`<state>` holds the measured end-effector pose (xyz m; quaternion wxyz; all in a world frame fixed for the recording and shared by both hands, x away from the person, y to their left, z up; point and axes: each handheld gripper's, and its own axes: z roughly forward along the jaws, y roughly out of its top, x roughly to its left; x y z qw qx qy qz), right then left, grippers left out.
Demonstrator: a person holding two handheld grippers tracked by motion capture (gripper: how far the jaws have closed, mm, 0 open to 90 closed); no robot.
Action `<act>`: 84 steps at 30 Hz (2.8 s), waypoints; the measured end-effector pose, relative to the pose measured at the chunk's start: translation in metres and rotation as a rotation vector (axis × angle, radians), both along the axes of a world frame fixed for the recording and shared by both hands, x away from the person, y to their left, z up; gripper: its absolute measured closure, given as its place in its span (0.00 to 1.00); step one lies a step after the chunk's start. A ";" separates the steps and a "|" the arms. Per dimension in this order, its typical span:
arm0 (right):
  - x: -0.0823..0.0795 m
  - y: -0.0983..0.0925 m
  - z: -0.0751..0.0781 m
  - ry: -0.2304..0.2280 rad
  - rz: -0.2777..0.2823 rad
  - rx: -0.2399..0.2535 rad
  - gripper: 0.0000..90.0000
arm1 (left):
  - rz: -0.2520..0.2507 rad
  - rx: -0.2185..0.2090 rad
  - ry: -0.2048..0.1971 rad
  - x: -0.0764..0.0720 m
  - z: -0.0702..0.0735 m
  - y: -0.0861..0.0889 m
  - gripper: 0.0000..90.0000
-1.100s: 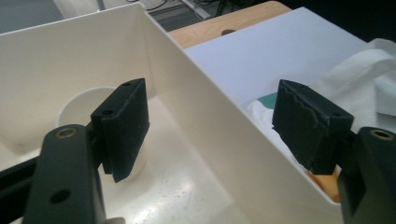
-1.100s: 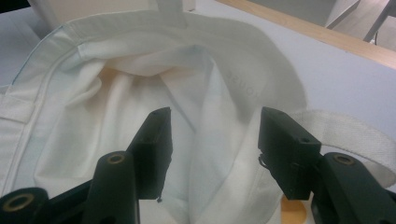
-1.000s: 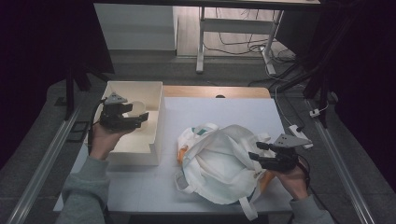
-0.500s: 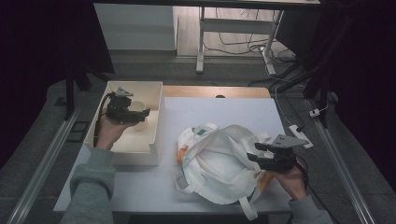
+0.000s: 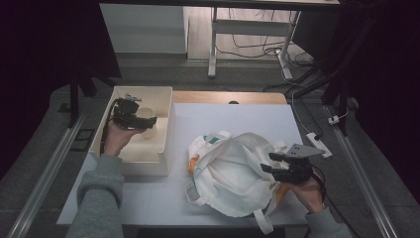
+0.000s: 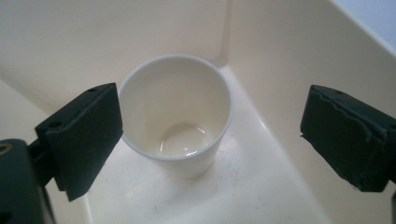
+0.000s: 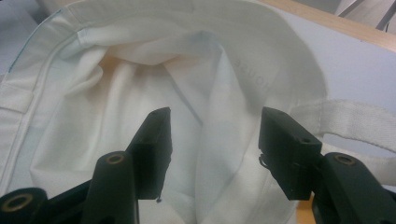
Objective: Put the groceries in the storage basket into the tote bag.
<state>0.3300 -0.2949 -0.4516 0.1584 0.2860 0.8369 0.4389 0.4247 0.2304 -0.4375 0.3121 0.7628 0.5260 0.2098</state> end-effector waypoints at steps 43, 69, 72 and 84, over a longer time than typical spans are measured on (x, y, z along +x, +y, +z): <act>0.000 0.004 -0.005 0.010 0.007 -0.020 0.50 | -0.010 -0.047 0.048 0.031 -0.038 0.011 0.22; -0.002 0.005 -0.001 -0.009 0.012 -0.010 0.50 | -0.053 -0.174 -0.055 -0.006 0.005 0.025 0.22; -0.002 0.005 -0.001 -0.008 0.011 -0.012 0.50 | -0.063 -0.183 -0.058 -0.007 0.007 0.024 0.22; -0.002 0.006 0.000 -0.015 0.011 -0.004 0.50 | -0.138 -0.279 -0.155 -0.030 0.038 0.024 0.22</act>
